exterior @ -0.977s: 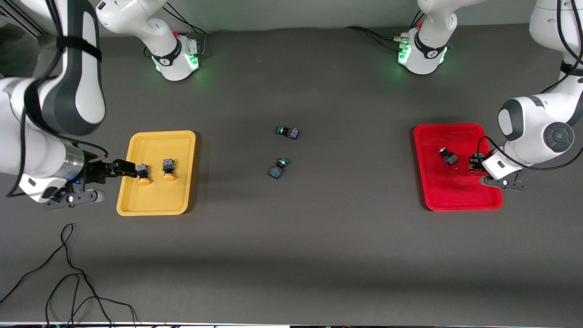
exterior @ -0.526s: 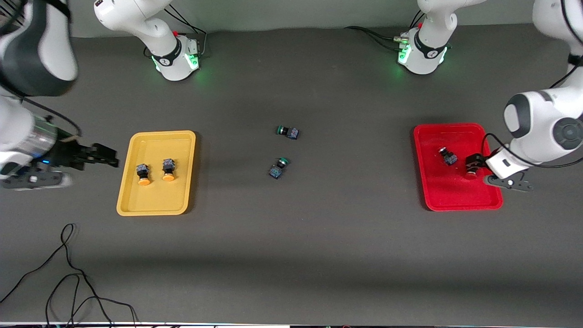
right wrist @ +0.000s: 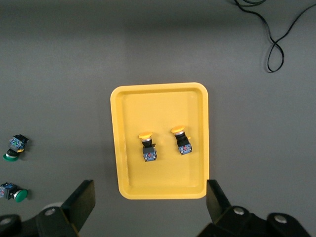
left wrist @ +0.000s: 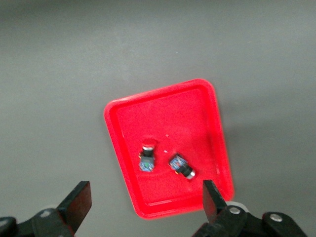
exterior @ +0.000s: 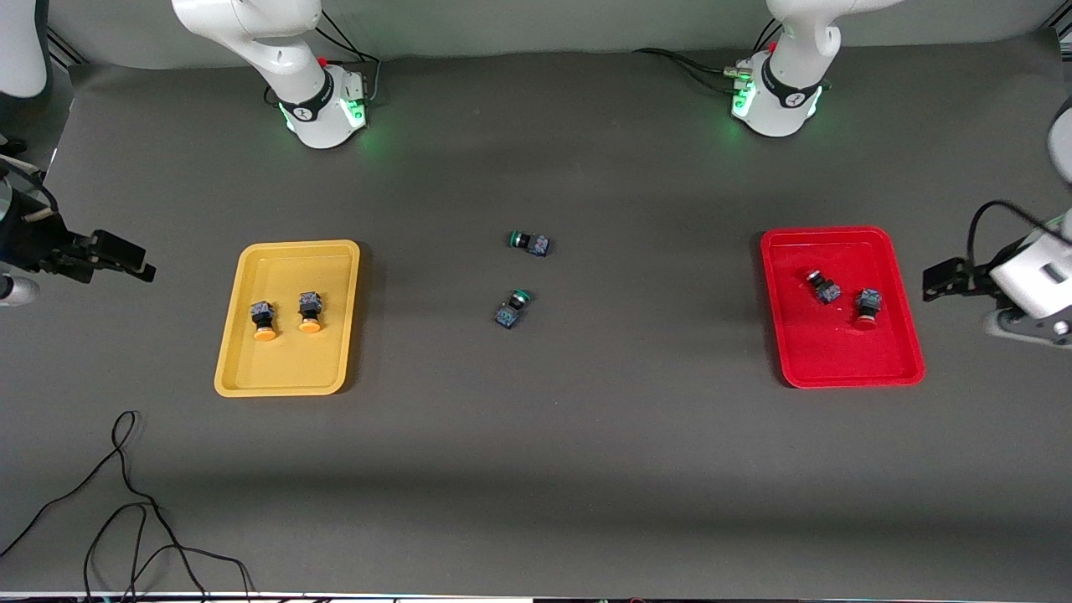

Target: Place red and yellow buttons in trays

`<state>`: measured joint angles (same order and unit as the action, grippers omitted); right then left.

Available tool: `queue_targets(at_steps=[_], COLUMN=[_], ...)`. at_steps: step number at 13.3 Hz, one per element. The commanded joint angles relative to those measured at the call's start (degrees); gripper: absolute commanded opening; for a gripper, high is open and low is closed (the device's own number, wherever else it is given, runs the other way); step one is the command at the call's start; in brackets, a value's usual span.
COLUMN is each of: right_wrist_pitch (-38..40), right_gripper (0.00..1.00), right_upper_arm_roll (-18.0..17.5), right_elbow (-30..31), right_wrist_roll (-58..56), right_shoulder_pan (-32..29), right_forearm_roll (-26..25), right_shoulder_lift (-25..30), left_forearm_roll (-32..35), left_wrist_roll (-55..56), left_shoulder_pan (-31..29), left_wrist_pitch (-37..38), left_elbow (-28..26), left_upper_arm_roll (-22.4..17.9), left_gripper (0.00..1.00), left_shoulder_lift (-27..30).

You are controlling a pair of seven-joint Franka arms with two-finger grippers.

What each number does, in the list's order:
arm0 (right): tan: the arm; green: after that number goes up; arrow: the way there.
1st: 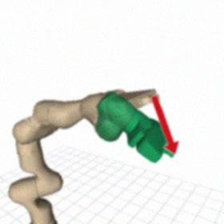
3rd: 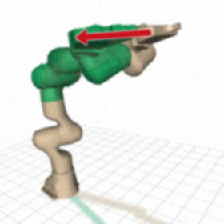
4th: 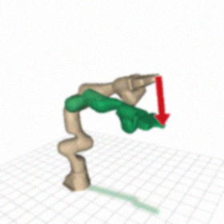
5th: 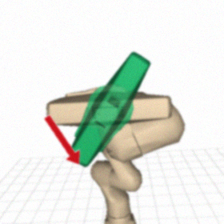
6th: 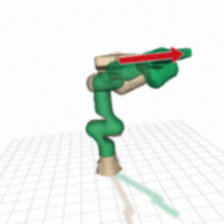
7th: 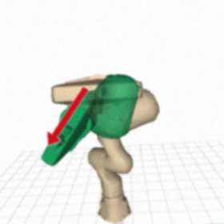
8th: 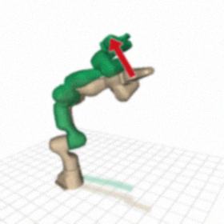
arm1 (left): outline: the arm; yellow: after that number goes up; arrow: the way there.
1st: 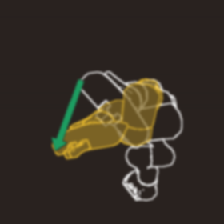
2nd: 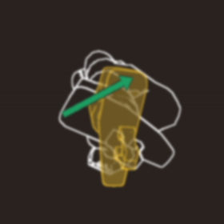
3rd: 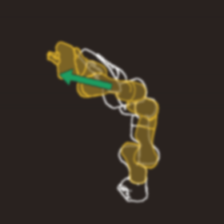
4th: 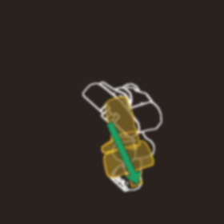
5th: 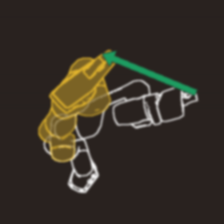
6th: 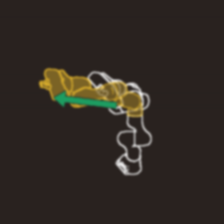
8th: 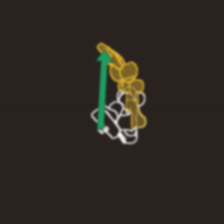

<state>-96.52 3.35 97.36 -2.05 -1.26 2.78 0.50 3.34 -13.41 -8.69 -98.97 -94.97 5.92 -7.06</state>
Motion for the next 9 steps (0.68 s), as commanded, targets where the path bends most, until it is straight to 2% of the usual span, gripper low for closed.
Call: queue_targets(at_steps=[1, 3, 4, 7, 9], right_wrist_pitch=[2.99, 5.8, 7.29, 7.92, 7.83], right_gripper=[1.0, 1.0, 1.0, 1.0, 1.0], right_upper_arm_roll=[-1.33, -1.15, -0.89, -0.8, -0.8], right_elbow=[-0.67, -3.13, -3.32, -3.23, -2.97], right_wrist_roll=[2.05, 1.61, 1.35, 1.61, 1.69], right_shoulder_pan=[-0.32, -0.32, -0.32, -0.41, -0.67], right_forearm_roll=[-2.34, -2.34, -2.34, -2.34, -2.69], right_shoulder_lift=[1.61, 1.43, 1.52, 1.52, 1.43], left_forearm_roll=[-1.32, -2.28, -2.63, -2.73, -2.73], left_wrist_roll=[6.1, 8.65, 9.8, 9.9, 9.9], left_shoulder_pan=[0.52, 0.61, 0.61, 0.96, 0.87], left_wrist_pitch=[3.87, 0.81, 0.53, -1.04, -2.45], left_elbow=[-1.6, -9.06, -9.79, -12.95, -14.8], left_upper_arm_roll=[1.2, 1.55, 1.64, 1.82, 1.64], left_gripper=[1.0, 1.0, 1.0, 1.0, 1.0], left_shoulder_lift=[6.06, 13.88, 15.57, 19.09, 19.19])
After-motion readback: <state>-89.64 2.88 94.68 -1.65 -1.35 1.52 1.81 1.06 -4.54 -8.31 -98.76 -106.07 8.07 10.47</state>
